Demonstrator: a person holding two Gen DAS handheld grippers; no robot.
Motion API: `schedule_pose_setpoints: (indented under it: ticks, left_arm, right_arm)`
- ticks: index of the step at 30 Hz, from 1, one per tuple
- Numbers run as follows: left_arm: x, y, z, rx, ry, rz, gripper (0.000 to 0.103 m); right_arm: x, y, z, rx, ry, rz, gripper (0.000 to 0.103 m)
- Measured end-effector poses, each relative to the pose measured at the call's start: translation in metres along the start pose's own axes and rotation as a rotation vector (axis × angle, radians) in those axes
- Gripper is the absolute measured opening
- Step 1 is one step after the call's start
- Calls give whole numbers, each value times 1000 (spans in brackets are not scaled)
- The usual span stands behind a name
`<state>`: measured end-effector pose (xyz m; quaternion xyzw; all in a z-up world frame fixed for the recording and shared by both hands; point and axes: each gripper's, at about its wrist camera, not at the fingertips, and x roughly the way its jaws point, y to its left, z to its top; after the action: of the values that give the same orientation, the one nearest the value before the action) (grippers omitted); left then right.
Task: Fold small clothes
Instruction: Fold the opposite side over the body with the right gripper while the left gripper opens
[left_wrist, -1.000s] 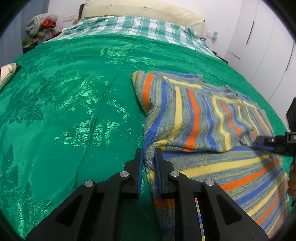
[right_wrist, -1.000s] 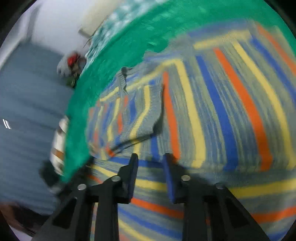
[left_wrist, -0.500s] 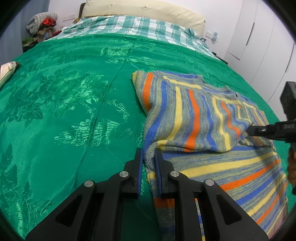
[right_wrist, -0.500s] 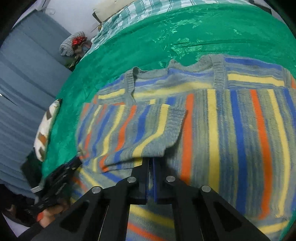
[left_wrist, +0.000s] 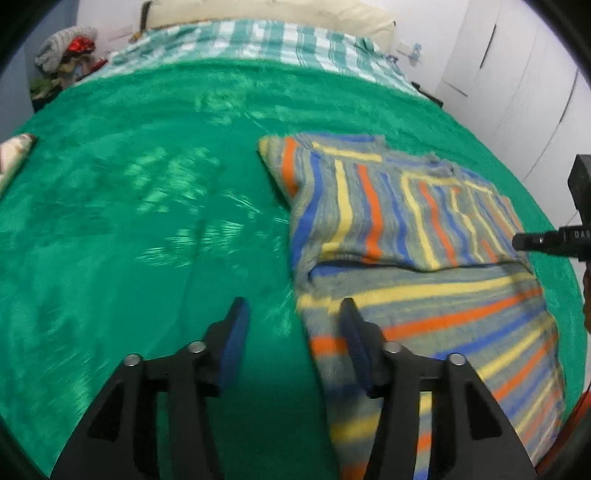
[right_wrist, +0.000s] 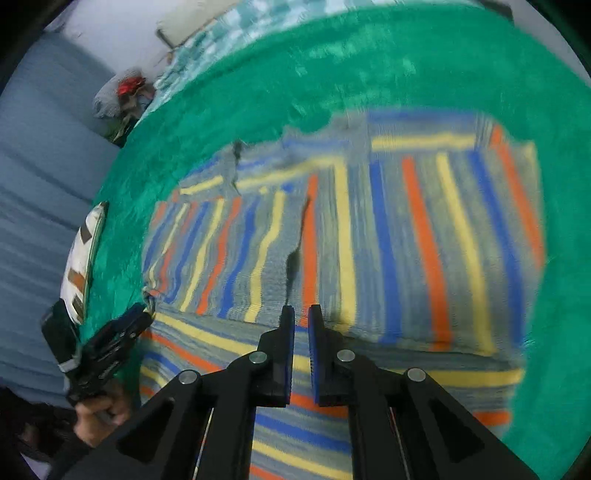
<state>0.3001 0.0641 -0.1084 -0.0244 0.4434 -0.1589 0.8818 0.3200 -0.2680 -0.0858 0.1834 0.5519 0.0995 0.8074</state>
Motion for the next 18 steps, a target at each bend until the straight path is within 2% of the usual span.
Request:
schedule_pose_setpoints:
  ticks: [3, 6, 8, 9, 10, 11, 13, 15, 16, 17, 18]
  left_arm:
    - [-15, -7, 7, -32, -57, -20, 59]
    - [-3, -29, 25, -22, -69, -48, 59]
    - [20, -43, 32, 1, -32, -60, 59]
    - [33, -45, 31, 11, 6, -40, 59]
    - [47, -46, 27, 20, 59, -9, 53]
    - [57, -44, 22, 27, 99, 18, 49]
    - [42, -41, 15, 20, 63, 14, 48]
    - [16, -39, 4, 11, 59, -5, 59]
    - [0, -41, -6, 12, 41, -16, 68]
    - [-13, -43, -15, 17, 28, -24, 77]
    - [-25, -47, -27, 25, 23, -31, 81]
  right_arm:
    - [-10, 18, 8, -90, -40, 82, 8]
    - [16, 39, 11, -125, -34, 134, 8]
    - [37, 39, 6, -119, -9, 114, 8]
    - [54, 35, 1, -102, 27, 78, 8]
    - [66, 28, -6, -79, 65, 54, 8]
    - [69, 22, -11, -51, 67, 71, 7]
    - [54, 16, -22, -20, 47, 83, 8]
    - [24, 20, -40, -85, 12, 37, 12]
    - [12, 20, -50, -119, -1, 23, 16]
    - [0, 20, -64, -150, -7, 2, 28]
    - [-10, 18, -81, -170, -13, -17, 39]
